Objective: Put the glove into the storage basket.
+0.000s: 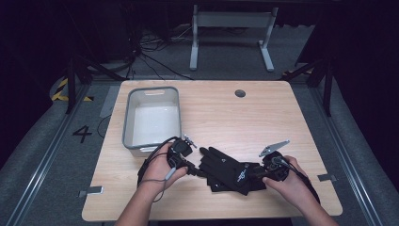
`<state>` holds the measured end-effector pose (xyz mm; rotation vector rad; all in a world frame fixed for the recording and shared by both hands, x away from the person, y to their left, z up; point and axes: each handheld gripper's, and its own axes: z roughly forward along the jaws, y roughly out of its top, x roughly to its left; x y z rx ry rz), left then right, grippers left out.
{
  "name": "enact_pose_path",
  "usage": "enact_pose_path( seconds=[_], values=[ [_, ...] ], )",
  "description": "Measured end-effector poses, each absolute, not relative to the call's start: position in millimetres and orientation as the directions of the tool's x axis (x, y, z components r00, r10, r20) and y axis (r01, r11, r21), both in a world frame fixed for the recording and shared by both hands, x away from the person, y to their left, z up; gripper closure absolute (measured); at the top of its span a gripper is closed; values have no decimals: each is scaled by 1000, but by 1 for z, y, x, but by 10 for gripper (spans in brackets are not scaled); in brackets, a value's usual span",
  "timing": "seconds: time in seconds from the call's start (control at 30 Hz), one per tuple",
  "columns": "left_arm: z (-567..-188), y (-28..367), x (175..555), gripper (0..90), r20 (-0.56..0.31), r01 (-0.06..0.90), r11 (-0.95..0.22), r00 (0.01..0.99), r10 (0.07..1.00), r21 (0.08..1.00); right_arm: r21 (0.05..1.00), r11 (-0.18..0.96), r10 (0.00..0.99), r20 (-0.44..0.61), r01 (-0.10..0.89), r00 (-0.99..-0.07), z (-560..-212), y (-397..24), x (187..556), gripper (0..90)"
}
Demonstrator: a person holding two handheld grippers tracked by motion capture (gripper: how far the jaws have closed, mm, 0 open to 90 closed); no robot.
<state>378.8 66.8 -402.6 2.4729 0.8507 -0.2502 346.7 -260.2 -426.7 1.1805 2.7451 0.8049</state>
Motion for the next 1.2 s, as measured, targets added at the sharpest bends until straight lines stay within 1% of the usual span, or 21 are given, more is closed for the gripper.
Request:
enact_pose_path(
  seconds=[0.07,0.13,0.2,0.23,0.33,0.5,0.67,0.83,0.97,1.07,1.17,1.2],
  values=[
    [-403,66,379,693,-328,617,-675,787,523,405,474,583,688,143,660,-711,-428,-258,346,615],
    [-403,65,379,688,-325,616,-677,788,523,403,469,585,691,141,662,-709,-430,-256,345,648],
    [-405,64,379,684,-325,617,-678,787,525,400,469,589,688,137,658,-713,-430,-255,344,703],
    [-405,64,380,684,-322,619,-677,786,528,398,467,591,689,130,657,-713,-430,-255,344,751],
    [-406,62,380,694,-317,625,-671,781,539,399,462,602,690,111,651,-716,-430,-252,343,842],
    [-409,57,381,688,-310,626,-671,779,544,397,461,608,692,91,646,-717,-430,-249,341,852],
    [-417,50,385,677,-295,624,-685,781,550,376,467,594,694,112,655,-711,-431,-252,342,852],
    [-425,46,388,718,-270,626,-698,780,565,348,474,594,692,113,650,-713,-431,-253,342,852],
    [-428,45,391,728,-246,628,-704,778,578,332,476,593,692,111,650,-713,-431,-253,341,852],
    [-430,45,393,751,-230,635,-701,772,593,326,478,596,690,106,645,-716,-431,-253,340,852],
    [-430,45,394,770,-229,645,-692,763,604,324,480,597,689,104,642,-718,-431,-253,340,852],
    [-430,45,396,766,-252,651,-685,759,601,327,481,597,688,103,642,-718,-431,-253,340,852]
  ],
)
